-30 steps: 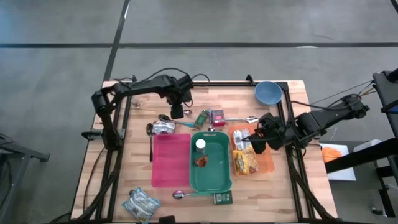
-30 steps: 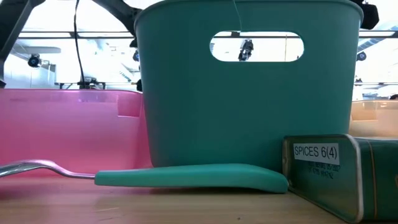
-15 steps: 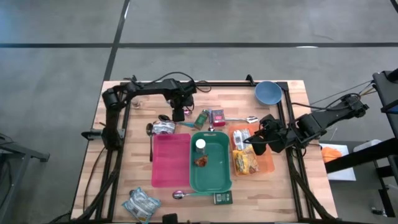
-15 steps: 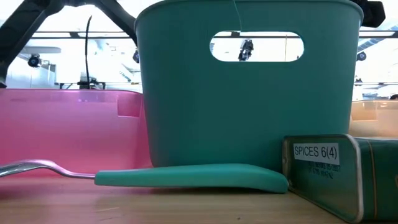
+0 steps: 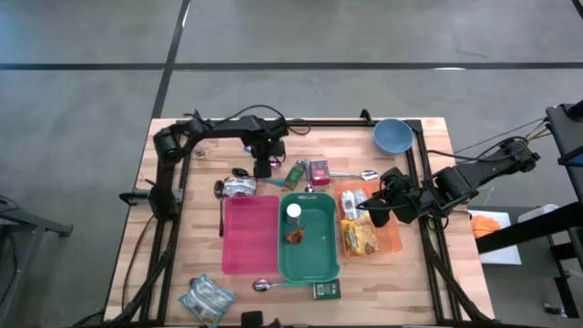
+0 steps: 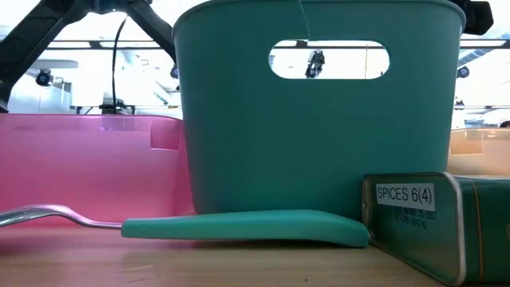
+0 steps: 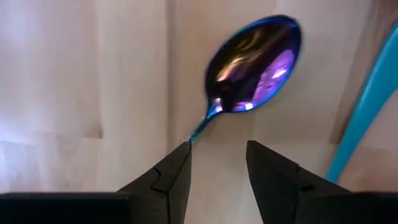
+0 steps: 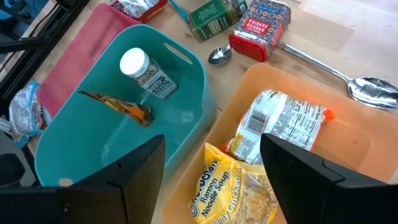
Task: Pick & Place Food Item
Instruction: Put the blue and purple spoon into the pink bin
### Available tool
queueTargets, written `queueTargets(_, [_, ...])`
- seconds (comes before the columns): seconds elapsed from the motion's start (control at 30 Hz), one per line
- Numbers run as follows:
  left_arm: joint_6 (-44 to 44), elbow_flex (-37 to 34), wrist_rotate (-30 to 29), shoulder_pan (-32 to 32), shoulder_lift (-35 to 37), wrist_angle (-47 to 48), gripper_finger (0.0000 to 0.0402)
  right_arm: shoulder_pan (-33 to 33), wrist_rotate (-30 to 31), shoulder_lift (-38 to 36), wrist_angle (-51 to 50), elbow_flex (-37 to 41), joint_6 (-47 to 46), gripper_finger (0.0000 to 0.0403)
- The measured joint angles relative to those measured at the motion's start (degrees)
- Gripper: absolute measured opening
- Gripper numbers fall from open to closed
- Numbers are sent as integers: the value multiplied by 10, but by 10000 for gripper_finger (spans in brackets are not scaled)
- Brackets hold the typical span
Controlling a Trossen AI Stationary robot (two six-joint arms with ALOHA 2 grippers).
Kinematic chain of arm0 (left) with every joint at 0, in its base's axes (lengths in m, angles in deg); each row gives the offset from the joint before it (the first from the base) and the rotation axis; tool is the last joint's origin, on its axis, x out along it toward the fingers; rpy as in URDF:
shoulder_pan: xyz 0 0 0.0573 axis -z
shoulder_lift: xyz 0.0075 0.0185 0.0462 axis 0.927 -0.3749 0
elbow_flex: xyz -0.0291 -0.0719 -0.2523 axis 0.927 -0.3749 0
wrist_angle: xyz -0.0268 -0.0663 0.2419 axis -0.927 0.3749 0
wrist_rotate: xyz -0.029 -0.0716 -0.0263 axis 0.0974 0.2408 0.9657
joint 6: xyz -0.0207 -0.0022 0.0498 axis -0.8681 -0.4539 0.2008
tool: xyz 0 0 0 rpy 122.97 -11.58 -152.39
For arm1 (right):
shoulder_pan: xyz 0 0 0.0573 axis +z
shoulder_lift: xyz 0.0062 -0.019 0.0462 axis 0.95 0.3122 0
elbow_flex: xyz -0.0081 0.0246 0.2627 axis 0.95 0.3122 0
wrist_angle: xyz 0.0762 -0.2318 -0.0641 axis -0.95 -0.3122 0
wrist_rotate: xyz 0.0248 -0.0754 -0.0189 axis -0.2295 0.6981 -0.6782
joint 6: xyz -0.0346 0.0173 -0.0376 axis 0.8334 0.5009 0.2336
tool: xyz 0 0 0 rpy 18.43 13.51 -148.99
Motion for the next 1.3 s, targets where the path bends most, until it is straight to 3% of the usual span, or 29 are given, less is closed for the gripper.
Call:
queueTargets(0.27, [-15,4,34,-1,-19,14,142,0,0,0,2,0,-2,258])
queueTargets(0.6, [-58,20,67,2,-25,57,7,0,0,0,11,0,-2,258])
queueTargets(0.8, [-97,48,51,2,-23,82,17,3,1,0,11,0,-2,258])
queueTargets(1.0, [-29,68,39,4,1,112,35,3,0,0,11,0,0,258])
queueTargets(1.3, [4,72,15,4,-5,61,144,3,-1,0,13,0,-3,258])
